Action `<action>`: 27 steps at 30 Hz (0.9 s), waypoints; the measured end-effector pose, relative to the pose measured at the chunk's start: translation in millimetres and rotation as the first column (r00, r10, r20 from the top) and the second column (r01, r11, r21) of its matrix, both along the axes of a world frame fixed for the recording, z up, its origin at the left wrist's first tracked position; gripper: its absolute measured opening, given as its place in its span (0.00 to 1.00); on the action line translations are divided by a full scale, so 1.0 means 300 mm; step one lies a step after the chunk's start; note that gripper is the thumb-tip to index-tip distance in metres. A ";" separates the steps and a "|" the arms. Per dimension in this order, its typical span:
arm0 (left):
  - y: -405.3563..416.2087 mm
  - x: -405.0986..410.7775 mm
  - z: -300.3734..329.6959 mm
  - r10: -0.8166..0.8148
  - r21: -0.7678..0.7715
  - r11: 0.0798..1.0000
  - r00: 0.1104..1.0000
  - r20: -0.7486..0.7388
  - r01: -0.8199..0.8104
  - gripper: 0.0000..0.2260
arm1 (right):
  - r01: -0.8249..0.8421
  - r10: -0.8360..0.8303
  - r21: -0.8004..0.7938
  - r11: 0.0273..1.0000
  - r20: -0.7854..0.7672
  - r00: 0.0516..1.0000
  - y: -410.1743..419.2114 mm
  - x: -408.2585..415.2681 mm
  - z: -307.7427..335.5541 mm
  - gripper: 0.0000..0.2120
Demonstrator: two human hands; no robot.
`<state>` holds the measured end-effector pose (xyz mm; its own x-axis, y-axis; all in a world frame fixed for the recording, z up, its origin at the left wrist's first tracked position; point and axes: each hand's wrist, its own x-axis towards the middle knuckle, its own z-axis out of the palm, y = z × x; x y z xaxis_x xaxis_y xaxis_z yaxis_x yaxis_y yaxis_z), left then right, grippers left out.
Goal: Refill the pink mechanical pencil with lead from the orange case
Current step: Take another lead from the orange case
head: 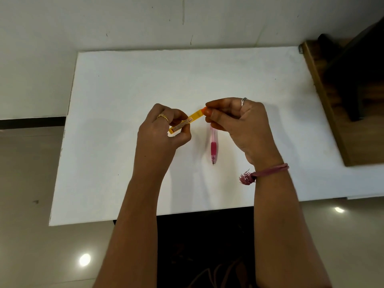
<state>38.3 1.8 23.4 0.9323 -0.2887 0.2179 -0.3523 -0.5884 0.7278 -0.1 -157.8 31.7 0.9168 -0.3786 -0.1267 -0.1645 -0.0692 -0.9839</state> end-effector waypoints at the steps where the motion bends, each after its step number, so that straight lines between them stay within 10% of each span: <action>1: 0.002 0.001 0.000 -0.011 0.006 1.000 1.000 0.002 0.011 0.05 | -0.008 0.008 -0.005 1.000 -0.007 1.000 -0.002 -0.001 -0.001 0.06; 16: 0.005 0.005 -0.015 0.010 -0.011 1.000 0.999 -0.048 -0.010 0.06 | -0.137 0.133 -0.017 0.990 -0.153 0.979 0.007 -0.010 0.016 0.18; 27: 0.005 0.011 -0.081 0.288 0.085 0.958 0.898 -0.332 -0.275 0.07 | 0.430 -0.415 0.027 0.903 -0.210 0.885 -0.055 -0.020 -0.010 0.12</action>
